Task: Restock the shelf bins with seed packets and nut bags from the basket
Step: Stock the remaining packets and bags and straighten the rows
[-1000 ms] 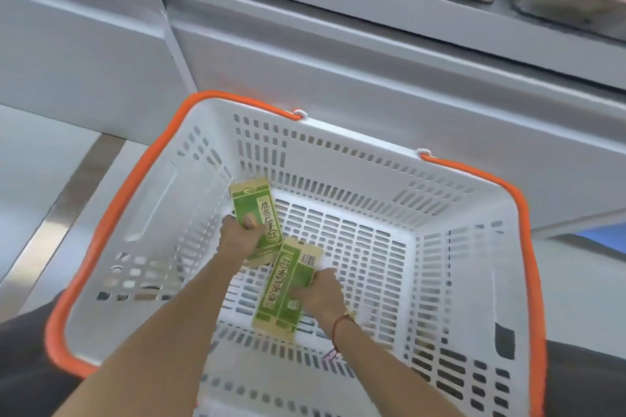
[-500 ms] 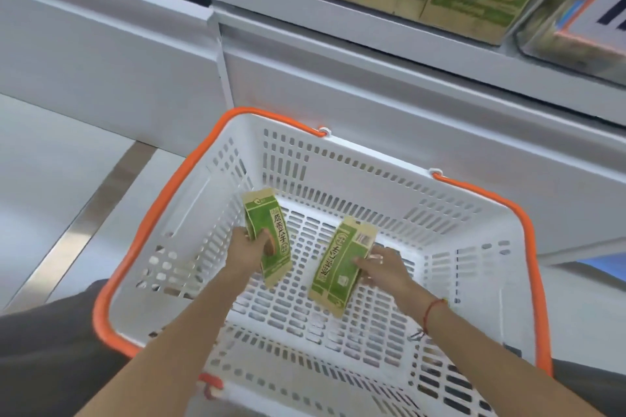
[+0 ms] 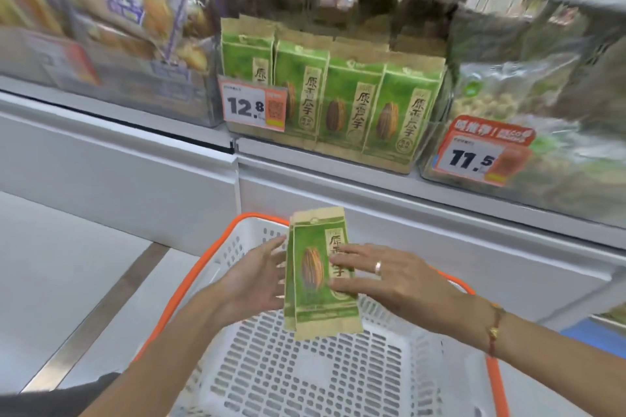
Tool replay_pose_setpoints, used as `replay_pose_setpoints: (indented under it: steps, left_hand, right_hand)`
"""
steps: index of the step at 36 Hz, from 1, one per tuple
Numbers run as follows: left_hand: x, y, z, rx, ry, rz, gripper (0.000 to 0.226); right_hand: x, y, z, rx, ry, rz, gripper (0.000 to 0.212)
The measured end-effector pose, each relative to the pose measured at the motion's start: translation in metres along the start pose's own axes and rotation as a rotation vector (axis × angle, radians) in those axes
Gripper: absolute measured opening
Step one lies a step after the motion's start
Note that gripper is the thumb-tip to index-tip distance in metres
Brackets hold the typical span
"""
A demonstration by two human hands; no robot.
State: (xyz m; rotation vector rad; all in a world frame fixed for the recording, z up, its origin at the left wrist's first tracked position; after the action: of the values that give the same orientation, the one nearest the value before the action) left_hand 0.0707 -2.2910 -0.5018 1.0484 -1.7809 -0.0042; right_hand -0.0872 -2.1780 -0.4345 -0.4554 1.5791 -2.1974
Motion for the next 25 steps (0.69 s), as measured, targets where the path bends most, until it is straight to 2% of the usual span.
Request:
replay_pose_setpoints:
  steps: [3,5,9,12,15,19,23,25]
  left_hand:
    - [0.018,0.024,-0.007,-0.062,0.079,0.153,0.051]
    - [0.030,0.039,-0.009,-0.006,0.184,0.259,0.046]
    - [0.060,0.070,-0.017,0.161,0.476,0.372,0.041]
    - [0.091,0.102,-0.024,0.134,0.730,0.416,0.039]
    - [0.136,0.138,-0.030,0.044,0.925,0.493,0.031]
    - [0.194,0.170,-0.028,-0.069,1.047,0.673,0.031]
    - [0.231,0.168,-0.009,0.066,1.124,0.948,0.046]
    - [0.241,0.160,0.002,0.114,1.121,1.032,0.042]
  right_hand:
    - [0.003,-0.013,0.000,-0.052,0.048,-0.085,0.046]
    - [0.002,-0.026,0.002,-0.028,0.156,-0.044,0.052]
    - [0.006,-0.067,0.011,0.199,0.593,0.222,0.044]
    - [0.021,-0.092,0.020,0.232,0.874,0.436,0.076]
    - [0.042,-0.129,0.035,0.305,0.839,0.597,0.065]
    - [0.073,-0.177,0.049,0.512,0.735,0.496,0.067]
    - [0.101,-0.195,0.059,0.603,0.680,0.307,0.071]
    - [0.109,-0.193,0.063,0.585,0.693,0.267,0.070]
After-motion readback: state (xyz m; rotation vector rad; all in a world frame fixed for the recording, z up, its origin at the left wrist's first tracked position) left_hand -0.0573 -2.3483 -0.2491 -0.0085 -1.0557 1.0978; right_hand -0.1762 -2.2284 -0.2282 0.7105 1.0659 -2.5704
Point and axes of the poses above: each hand's wrist, its own z-axis towards the middle knuckle, its own y-axis out of the palm, x = y × z, the point moved 4 cm from there along z, towards the middle knuckle, and after that the axes turned 4 degrees about y, right-handed, at the moved point
